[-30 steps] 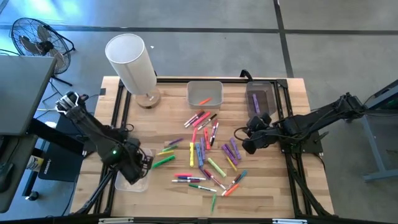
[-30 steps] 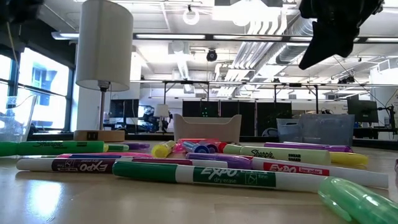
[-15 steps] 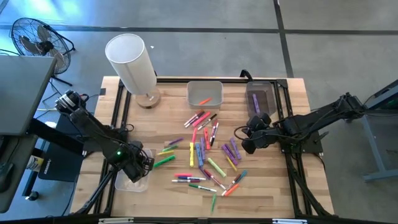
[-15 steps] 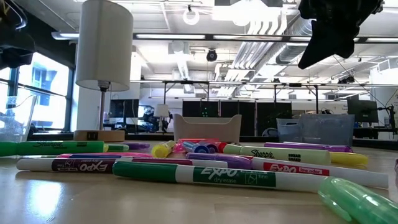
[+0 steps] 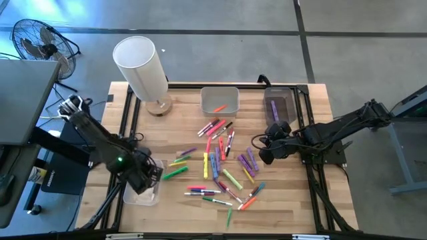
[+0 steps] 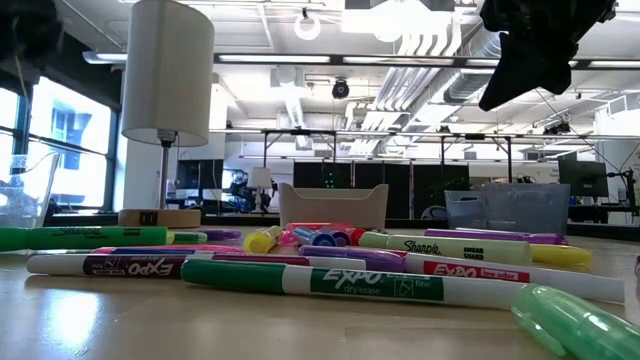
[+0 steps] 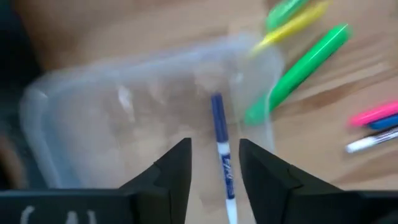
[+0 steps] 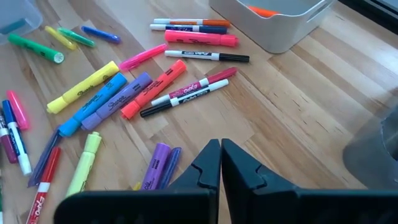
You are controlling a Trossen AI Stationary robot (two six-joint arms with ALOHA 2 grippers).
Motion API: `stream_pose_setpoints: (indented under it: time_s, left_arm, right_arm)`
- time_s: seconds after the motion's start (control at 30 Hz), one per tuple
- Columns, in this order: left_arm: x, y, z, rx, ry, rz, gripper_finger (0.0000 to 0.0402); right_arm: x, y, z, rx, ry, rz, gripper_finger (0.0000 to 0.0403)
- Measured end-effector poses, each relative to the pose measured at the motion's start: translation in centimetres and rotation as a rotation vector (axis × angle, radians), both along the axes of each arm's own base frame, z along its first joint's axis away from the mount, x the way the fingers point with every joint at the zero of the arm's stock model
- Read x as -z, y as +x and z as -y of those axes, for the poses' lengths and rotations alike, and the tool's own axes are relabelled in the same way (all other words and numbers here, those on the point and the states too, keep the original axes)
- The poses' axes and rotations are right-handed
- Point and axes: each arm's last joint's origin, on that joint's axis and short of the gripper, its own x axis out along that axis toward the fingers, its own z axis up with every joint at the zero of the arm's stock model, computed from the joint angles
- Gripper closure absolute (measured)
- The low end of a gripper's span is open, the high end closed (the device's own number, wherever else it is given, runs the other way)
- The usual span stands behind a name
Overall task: Pick & Place Markers
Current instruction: Put the purple highlighter pen into the black bin
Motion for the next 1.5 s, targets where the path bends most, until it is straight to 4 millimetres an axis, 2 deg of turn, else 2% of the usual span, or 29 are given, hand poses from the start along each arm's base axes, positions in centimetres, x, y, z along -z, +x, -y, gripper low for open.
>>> stream_pose_setpoints:
  time_s: [0.1,0.23,0.3,0.4,0.53,0.63,0.8,0.93,1.0,1.1,1.17,1.27,1.33,1.4,1.5]
  left_arm:
    - [-3.1,-0.7,-1.1,0.041,0.094,0.056,0.0305]
    - [-6.7,-1.4,-2.5,0.138,0.263,0.167,0.0368]
    - [-7.9,-1.5,-2.9,0.204,0.358,0.225,0.0392]
    - [-8.8,-0.8,-3.5,0.292,0.479,0.251,0.0391]
    - [-9.0,1.0,-4.3,0.437,0.508,0.217,0.04]
    - [-9.2,3.5,-5.0,0.551,0.553,0.24,0.04]
    - [-9.8,7.0,-7.8,0.709,0.602,0.277,0.0401]
    - [-9.0,9.4,-10.6,0.78,0.574,0.248,0.0401]
    - [-8.2,9.8,-11.5,0.822,0.554,0.21,0.0401]
    - [-6.6,10.9,-12.7,0.845,0.548,0.276,0.0401]
    - [-4.2,11.0,-13.1,0.878,0.474,0.282,0.0401]
    - [-1.9,11.3,-13.6,0.879,0.43,0.376,0.0401]
    - [0.0,10.8,-13.8,0.872,0.377,0.365,0.0401]
    - [1.2,10.6,-14.0,0.864,0.34,0.357,0.0401]
    - [1.6,10.5,-13.9,0.865,0.326,0.381,0.0402]
  right_arm:
    - [0.0,0.0,0.0,-0.001,-0.001,-0.001,0.0402]
    - [0.0,0.0,0.0,-0.002,-0.001,-0.002,0.0402]
    - [0.0,0.0,0.0,-0.003,0.0,-0.001,0.0402]
    - [0.0,0.1,0.0,0.002,0.002,0.009,0.0402]
    - [-0.4,0.6,-0.2,0.007,0.017,0.073,0.0402]
    - [-0.7,1.0,-0.3,0.008,0.015,0.13,0.0403]
    - [-0.6,2.1,0.3,0.042,0.027,0.166,0.0403]
    - [0.0,3.5,0.7,0.045,0.075,0.157,0.0403]
    - [0.0,4.4,0.7,0.054,0.08,0.138,0.0403]
    - [-0.4,5.9,0.6,0.071,0.063,0.055,0.0402]
    - [-1.0,7.0,0.5,0.088,0.052,-0.011,0.0402]
    - [-1.3,8.4,0.6,0.151,0.058,-0.148,0.0402]
    - [-1.2,9.2,0.7,0.209,0.093,-0.237,0.0402]
    - [-0.4,10.0,1.0,0.264,0.143,-0.333,0.0402]
    - [1.5,10.9,1.1,0.277,0.216,-0.453,0.0403]
